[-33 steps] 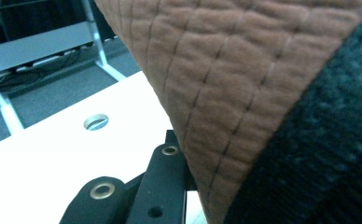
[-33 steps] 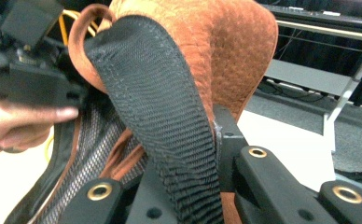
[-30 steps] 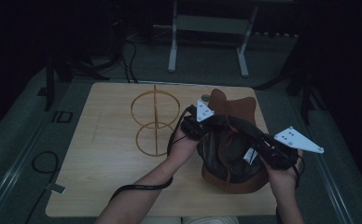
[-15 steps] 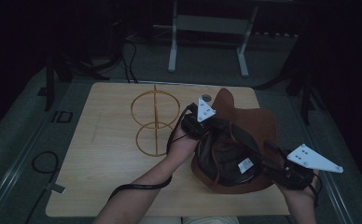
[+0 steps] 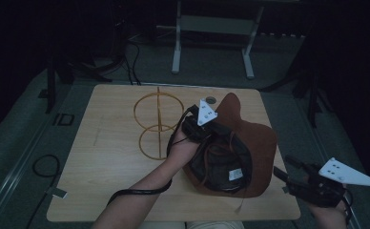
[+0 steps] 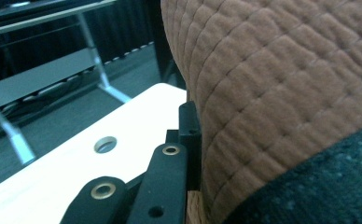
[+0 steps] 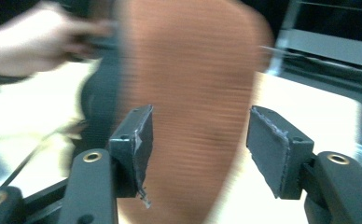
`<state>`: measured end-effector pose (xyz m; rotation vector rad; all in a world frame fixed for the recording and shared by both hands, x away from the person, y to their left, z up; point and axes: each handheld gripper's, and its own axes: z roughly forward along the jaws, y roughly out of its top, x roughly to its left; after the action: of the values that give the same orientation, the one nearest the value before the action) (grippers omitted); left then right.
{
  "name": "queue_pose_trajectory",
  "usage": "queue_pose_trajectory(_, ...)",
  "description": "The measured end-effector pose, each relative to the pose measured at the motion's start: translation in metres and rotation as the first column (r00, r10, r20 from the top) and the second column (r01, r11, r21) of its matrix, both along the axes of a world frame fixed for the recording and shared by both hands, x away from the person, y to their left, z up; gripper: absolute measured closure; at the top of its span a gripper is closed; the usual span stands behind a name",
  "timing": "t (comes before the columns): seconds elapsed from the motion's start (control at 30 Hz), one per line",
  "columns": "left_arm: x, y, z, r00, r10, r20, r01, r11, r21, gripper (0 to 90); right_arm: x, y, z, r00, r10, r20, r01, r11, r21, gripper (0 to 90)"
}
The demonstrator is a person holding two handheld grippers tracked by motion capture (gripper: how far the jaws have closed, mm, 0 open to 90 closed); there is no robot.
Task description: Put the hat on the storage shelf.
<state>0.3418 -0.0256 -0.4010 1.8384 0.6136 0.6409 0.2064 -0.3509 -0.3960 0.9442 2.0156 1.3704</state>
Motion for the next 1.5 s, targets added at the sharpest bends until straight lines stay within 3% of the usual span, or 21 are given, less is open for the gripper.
queue_pose_trajectory(0.13, -0.006, 0.003, 0.0, 0.9981, -0.06, 0.012, 0.061, 0.998, -0.019, 87.3, 0.021, -0.024, -0.003, 0.995, -0.098, -0.02, 0.098, 0.9952, -0.011, 43.9)
queue_pose_trajectory(0.2, -0.007, 0.007, 0.001, 0.9948, -0.1, 0.016, 0.101, 0.9944, -0.033, 87.2, 0.034, -0.031, -0.005, 0.9923, -0.117, -0.041, 0.117, 0.9931, -0.007, 44.4)
queue_pose_trajectory(0.27, -0.009, 0.011, 0.001, 0.9864, -0.158, 0.047, 0.16, 0.9859, -0.05, 87.2, 0.046, -0.033, -0.009, 0.9925, -0.109, -0.056, 0.109, 0.9941, -0.007, 44.4)
queue_pose_trajectory(0.4, -0.011, 0.018, 0.001, 0.9551, -0.278, 0.102, 0.287, 0.954, -0.087, 87.2, 0.062, -0.019, -0.017, 0.9957, -0.01, -0.092, 0.011, 0.9999, 0.005, 43.5)
queue_pose_trajectory(0.47, -0.014, 0.019, 0.0, 0.9331, -0.329, 0.145, 0.345, 0.9323, -0.107, 87.2, 0.068, -0.008, -0.021, 0.9928, 0.048, -0.11, -0.046, 0.9987, 0.02, 43.3)
queue_pose_trajectory(0.57, -0.017, 0.018, -0.001, 0.9132, -0.366, 0.179, 0.388, 0.9148, -0.111, 87.2, 0.073, 0.011, -0.027, 0.9827, 0.13, -0.132, -0.127, 0.9914, 0.031, 42.6)
queue_pose_trajectory(0.63, -0.018, 0.016, -0.001, 0.9057, -0.38, 0.189, 0.404, 0.9082, -0.11, 87.2, 0.074, 0.026, -0.029, 0.9736, 0.18, -0.141, -0.179, 0.9837, 0.017, 42.1)
queue_pose_trajectory(0.7, -0.018, 0.013, -0.002, 0.9084, -0.377, 0.18, 0.4, 0.9102, -0.108, 87.2, 0.073, 0.039, -0.029, 0.9596, 0.244, -0.14, -0.243, 0.9697, 0.029, 41.2)
queue_pose_trajectory(0.83, -0.017, 0.006, -0.002, 0.9065, -0.389, 0.164, 0.409, 0.9059, -0.111, 87.3, 0.073, 0.058, -0.027, 0.9338, 0.338, -0.119, -0.331, 0.9408, 0.073, 38.6)
queue_pose_trajectory(0.9, -0.018, 0.002, -0.001, 0.9087, -0.381, 0.17, 0.402, 0.9093, -0.109, 87.2, 0.074, 0.065, -0.026, 0.9282, 0.358, -0.101, -0.351, 0.9328, 0.081, 37.3)
queue_pose_trajectory(0.97, -0.019, -0.001, 0.0, 0.905, -0.389, 0.173, 0.411, 0.9031, -0.123, 87.3, 0.076, 0.072, -0.026, 0.9196, 0.381, -0.095, -0.371, 0.9222, 0.109, 35.1)
queue_pose_trajectory(1.03, -0.019, -0.003, 0.001, 0.9019, -0.396, 0.173, 0.419, 0.8988, -0.129, 87.2, 0.076, 0.075, -0.026, 0.9196, 0.382, -0.091, -0.371, 0.9208, 0.121, 35.0)
queue_pose_trajectory(1.07, -0.022, -0.008, 0.002, 0.8962, -0.406, 0.178, 0.431, 0.8918, -0.136, 87.2, 0.077, 0.078, -0.026, 0.916, 0.391, -0.092, -0.377, 0.9164, 0.134, 34.8)
queue_pose_trajectory(1.1, -0.023, -0.01, 0.002, 0.8945, -0.408, 0.182, 0.434, 0.8905, -0.136, 87.2, 0.078, 0.085, -0.026, 0.923, 0.376, -0.082, -0.364, 0.9217, 0.135, 34.2)
queue_pose_trajectory(1.13, -0.025, -0.012, 0.002, 0.8876, -0.42, 0.188, 0.447, 0.8849, -0.131, 87.2, 0.078, 0.086, -0.026, 0.9238, 0.374, -0.08, -0.362, 0.9224, 0.135, 34.2)
queue_pose_trajectory(1.17, -0.027, -0.015, 0.003, 0.8861, -0.421, 0.193, 0.448, 0.8861, -0.12, 87.2, 0.079, 0.089, -0.026, 0.9258, 0.371, -0.074, -0.359, 0.9233, 0.136, 34.5)
queue_pose_trajectory(1.2, -0.029, -0.016, 0.003, 0.8899, -0.41, 0.2, 0.437, 0.8915, -0.119, 87.2, 0.079, 0.091, -0.025, 0.9298, 0.362, -0.069, -0.35, 0.9267, 0.136, 36.1)
queue_pose_trajectory(1.27, -0.027, -0.015, 0.006, 0.892, -0.405, 0.201, 0.434, 0.8916, -0.129, 87.2, 0.079, 0.092, -0.024, 0.9357, 0.347, -0.062, -0.336, 0.9312, 0.14, 38.5)
queue_pose_trajectory(1.3, -0.027, -0.014, 0.007, 0.8932, -0.4, 0.206, 0.429, 0.8939, -0.128, 87.2, 0.08, 0.091, -0.021, 0.9487, 0.312, -0.053, -0.302, 0.9428, 0.142, 55.2)
queue_pose_trajectory(1.43, -0.029, -0.013, 0.008, 0.8946, -0.393, 0.212, 0.425, 0.8956, -0.132, 87.1, 0.081, 0.092, -0.017, 0.9528, 0.3, -0.047, -0.29, 0.9453, 0.149, 82.5)
queue_pose_trajectory(1.5, -0.029, -0.012, 0.009, 0.8918, -0.397, 0.218, 0.429, 0.8944, -0.127, 87.1, 0.08, 0.093, -0.016, 0.9513, 0.305, -0.046, -0.295, 0.9435, 0.151, 87.8)
